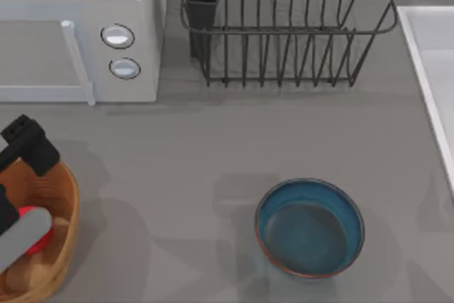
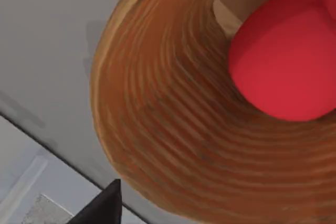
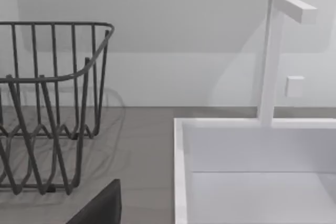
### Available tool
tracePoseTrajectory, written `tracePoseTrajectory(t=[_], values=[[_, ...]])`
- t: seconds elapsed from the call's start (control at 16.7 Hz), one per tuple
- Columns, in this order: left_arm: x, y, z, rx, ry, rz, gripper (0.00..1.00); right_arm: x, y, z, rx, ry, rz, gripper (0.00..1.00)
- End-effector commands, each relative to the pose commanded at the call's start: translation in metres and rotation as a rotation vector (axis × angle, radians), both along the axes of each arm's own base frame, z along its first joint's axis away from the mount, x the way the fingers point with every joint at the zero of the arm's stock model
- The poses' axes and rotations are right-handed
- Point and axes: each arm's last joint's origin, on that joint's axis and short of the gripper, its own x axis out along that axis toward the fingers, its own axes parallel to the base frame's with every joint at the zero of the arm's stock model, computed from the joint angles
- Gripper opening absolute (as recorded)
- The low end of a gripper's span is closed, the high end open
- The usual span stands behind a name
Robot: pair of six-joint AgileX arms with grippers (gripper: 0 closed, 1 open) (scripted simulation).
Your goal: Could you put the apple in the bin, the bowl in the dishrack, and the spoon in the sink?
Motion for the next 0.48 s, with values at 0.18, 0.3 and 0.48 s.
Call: tracePoseTrajectory(t=[0.18, 0.3, 0.48], values=[[-0.019, 0.006, -0.009, -0.197, -0.121, 0.362, 1.0, 0.0, 0.0, 0.0, 0.0, 0.0, 0.0, 1.0], [-0.031, 0.009, -0.018, -0.367, -0.19, 0.617, 1.0, 0.0, 0.0, 0.0, 0.0, 0.0, 0.0, 1.0], [-0.048, 0.014, -0.035, -0.672, -0.285, 0.976, 1.0, 0.0, 0.0, 0.0, 0.0, 0.0, 0.0, 1.0]])
